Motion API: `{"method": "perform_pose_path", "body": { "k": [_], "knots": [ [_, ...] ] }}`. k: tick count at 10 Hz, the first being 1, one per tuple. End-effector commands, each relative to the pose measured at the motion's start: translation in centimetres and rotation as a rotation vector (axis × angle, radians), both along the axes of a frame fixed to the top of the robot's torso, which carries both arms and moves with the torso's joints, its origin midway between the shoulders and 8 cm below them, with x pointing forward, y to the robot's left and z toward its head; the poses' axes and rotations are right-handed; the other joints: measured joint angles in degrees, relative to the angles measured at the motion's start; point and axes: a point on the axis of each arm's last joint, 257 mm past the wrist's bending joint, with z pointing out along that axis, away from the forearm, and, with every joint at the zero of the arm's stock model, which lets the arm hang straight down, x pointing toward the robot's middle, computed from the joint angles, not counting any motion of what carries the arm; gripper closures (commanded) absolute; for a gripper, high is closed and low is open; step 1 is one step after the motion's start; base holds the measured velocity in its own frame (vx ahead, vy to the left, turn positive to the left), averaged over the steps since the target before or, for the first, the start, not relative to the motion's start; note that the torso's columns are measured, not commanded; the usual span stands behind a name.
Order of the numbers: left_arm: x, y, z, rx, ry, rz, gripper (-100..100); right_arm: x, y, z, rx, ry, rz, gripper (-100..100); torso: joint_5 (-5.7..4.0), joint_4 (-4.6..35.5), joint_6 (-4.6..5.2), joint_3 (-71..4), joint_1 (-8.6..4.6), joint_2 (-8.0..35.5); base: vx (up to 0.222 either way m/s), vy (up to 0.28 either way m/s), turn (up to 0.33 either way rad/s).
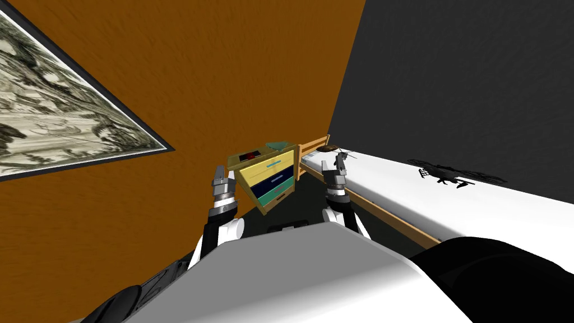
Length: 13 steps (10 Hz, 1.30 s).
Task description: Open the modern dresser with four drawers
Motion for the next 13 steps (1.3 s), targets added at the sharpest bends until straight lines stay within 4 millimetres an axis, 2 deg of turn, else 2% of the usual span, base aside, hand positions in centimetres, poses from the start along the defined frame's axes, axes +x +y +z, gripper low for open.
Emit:
{"method": "perform_pose_path", "body": {
  "k": [1, 2, 3, 5, 9, 10, 13],
  "knots": [
    [0.0, 0.0, 0.0, 0.0, 0.0, 0.0, 0, 0.0, 0.0, 0.0, 0.0, 0.0, 0.0, 0, 0.0, 4.2, 0.0, -8.5, 0.0, 4.2, 0.0, 0.0, 0.0],
    [0.0, 0.0, 0.0, 0.0, 0.0, 0.0, 0, 0.0, 0.0, 0.0, 0.0, 0.0, 0.0, 0, 0.0, 8.5, 0.0, -16.9, 0.0, 8.5, 0.0, 0.0, 0.0],
    [0.2, -0.3, -0.5, 0.034, 0.012, -0.019, -100, 0.0, 0.0, 0.0, 0.0, 0.0, 0.0, 0, 0.0, 12.7, 0.0, -25.4, 0.0, 12.7, 0.013, -0.005, 0.001],
    [0.7, -0.6, -1.5, 0.072, 0.032, -0.043, -100, 0.0, 0.0, 0.0, 0.0, 0.001, 0.0, 0, 0.0, 15.1, 0.0, -30.5, -0.01, 15.1, 0.025, -0.017, 0.002],
    [2.0, -0.5, -4.9, 0.105, 0.079, -0.077, -100, 0.0, 0.0, 0.0, 0.0, 0.001, 0.0, 0, 0.0, 15.4, 0.0, -30.8, -0.01, 15.3, 0.052, -0.03, 0.003],
    [2.0, -0.5, -5.0, 0.104, 0.082, -0.076, -100, 0.0, 0.0, 0.0, 0.0, 0.001, 0.0, 0, -0.01, 15.4, 0.0, -30.8, -0.03, 15.3, 0.049, -0.031, 0.003],
    [2.9, 0.1, -8.0, 0.096, 0.117, -0.088, -100, 0.0, 0.0, 0.0, 0.0, 0.001, 0.0, 0, 0.0, 15.4, 0.0, -30.7, 0.01, 15.4, 0.048, -0.03, 0.003]
  ]
}}
